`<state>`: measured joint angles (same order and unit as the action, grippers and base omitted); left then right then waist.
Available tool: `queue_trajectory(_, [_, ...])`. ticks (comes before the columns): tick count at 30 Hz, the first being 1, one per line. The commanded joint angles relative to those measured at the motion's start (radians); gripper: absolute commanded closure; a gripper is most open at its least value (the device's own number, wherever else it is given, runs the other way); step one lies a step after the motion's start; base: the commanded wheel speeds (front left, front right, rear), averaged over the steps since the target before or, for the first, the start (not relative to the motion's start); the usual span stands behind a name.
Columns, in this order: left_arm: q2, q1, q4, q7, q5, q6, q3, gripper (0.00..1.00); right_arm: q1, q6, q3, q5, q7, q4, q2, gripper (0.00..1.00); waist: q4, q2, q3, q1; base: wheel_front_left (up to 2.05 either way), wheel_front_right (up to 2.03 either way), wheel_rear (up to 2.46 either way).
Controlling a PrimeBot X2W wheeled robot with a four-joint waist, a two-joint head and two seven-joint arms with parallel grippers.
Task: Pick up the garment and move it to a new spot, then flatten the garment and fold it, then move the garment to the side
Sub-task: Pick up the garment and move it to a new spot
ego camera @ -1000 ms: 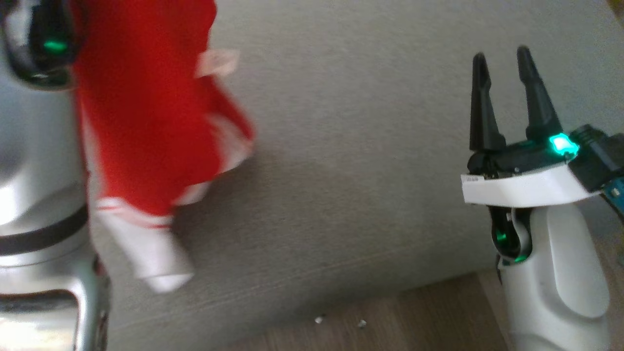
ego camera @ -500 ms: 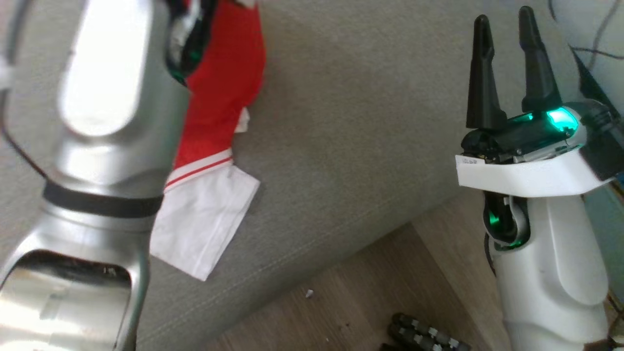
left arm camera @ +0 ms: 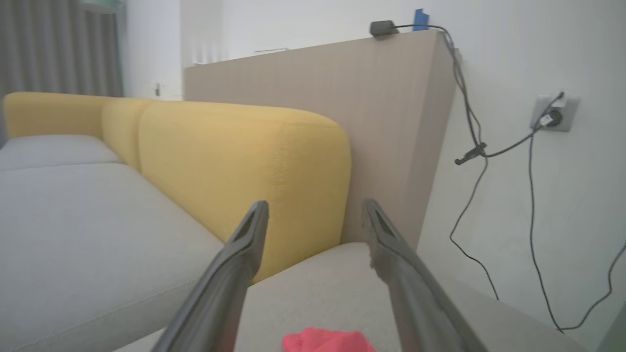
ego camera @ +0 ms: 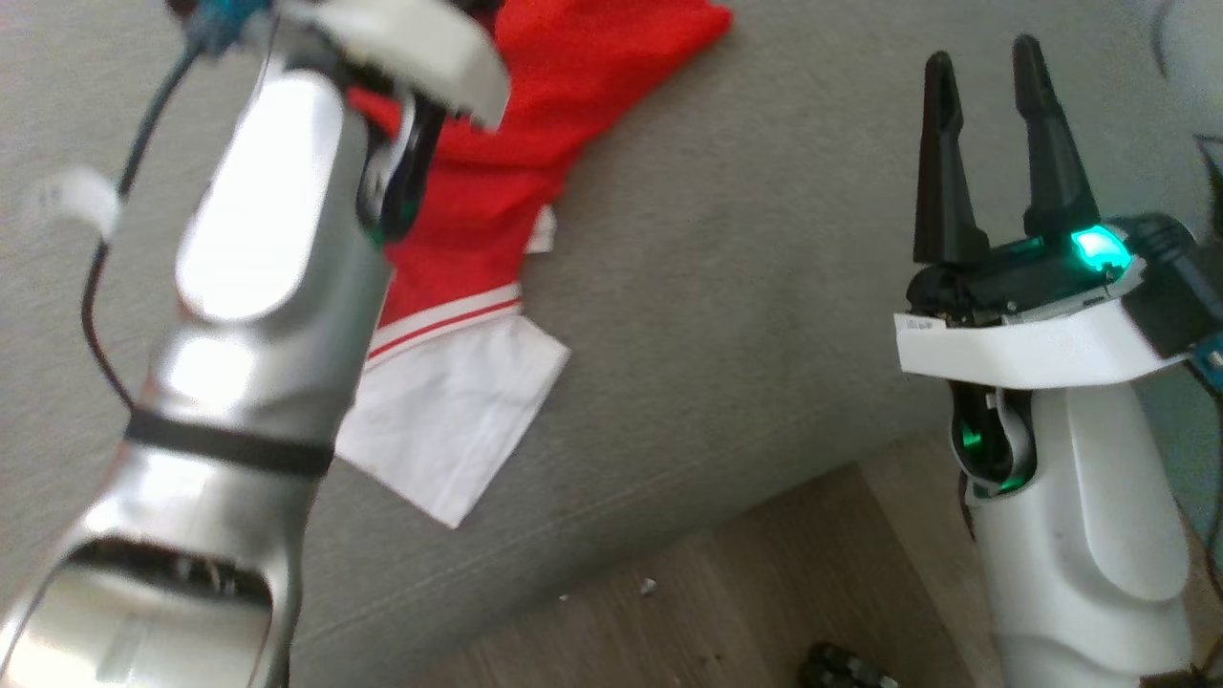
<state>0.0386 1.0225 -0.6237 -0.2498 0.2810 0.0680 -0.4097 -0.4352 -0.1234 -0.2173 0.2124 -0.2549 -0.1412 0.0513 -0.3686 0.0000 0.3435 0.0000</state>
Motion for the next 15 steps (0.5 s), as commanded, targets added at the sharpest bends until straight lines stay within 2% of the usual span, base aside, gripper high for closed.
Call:
queue_trajectory(1, [0.039, -0.041, 0.056, -0.01, 0.009, -0.012, 0.038, 0.0, 0.011, -0.007, -0.007, -0.03, -0.007, 0.021, -0.001, 0.0, 0.081, 0.0, -0.053, 0.0, 0.0, 0.0, 0.0])
queue_trajectory(7, [0.078, -0.332, 0.249, -0.012, 0.031, -0.042, 0.129, 0.0, 0.056, -0.007, 0.029, -0.115, 0.02, -0.007, -0.001, 0.0, 0.212, 0.0, -0.116, 0.0, 0.0, 0.0, 0.0])
queue_trajectory(10, [0.072, -0.487, 0.332, -0.012, 0.044, -0.049, 0.17, 0.0, 0.085, -0.007, 0.054, -0.146, 0.038, -0.008, -0.001, 0.0, 0.265, 0.0, -0.14, 0.0, 0.0, 0.0, 0.0])
queue_trajectory(15, [0.048, -0.689, 0.428, -0.012, 0.048, -0.052, 0.229, 0.0, 0.129, -0.007, 0.089, -0.16, 0.052, -0.003, -0.001, 0.0, 0.317, 0.0, -0.172, 0.0, 0.0, 0.0, 0.0])
